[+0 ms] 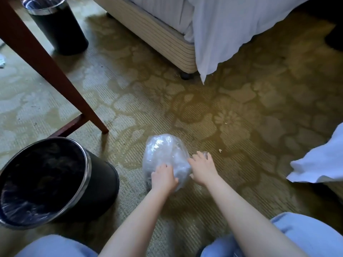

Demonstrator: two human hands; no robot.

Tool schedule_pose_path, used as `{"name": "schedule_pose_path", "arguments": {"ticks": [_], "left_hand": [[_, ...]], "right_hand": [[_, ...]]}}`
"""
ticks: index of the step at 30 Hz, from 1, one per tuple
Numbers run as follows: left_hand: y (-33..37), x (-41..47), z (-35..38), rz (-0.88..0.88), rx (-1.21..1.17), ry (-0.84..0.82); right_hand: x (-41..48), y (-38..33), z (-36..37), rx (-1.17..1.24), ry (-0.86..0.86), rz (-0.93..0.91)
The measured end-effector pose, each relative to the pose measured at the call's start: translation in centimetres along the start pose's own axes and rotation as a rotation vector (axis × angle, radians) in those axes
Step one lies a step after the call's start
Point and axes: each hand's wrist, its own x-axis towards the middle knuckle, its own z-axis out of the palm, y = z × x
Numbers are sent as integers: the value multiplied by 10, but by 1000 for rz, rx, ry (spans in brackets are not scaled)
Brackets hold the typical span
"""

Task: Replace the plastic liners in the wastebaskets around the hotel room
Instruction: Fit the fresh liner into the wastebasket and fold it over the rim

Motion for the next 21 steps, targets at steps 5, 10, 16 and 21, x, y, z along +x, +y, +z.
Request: {"name": "schedule_pose_path", "arguments": {"ticks": [5,10,16,21], "left_hand": [[-5,-2,22,-39,28,2],[-15,0,6,-2,-103,30],[-50,0,-41,63,-154,183],[-62,-3,-117,132,-165,275]], "right_hand": [[7,-17,7,0,-45,27],[11,-22,-4,223,-155,-2],[14,-30,-48,366,-150,-19],[13,-27,-117,563,-14,25]]}}
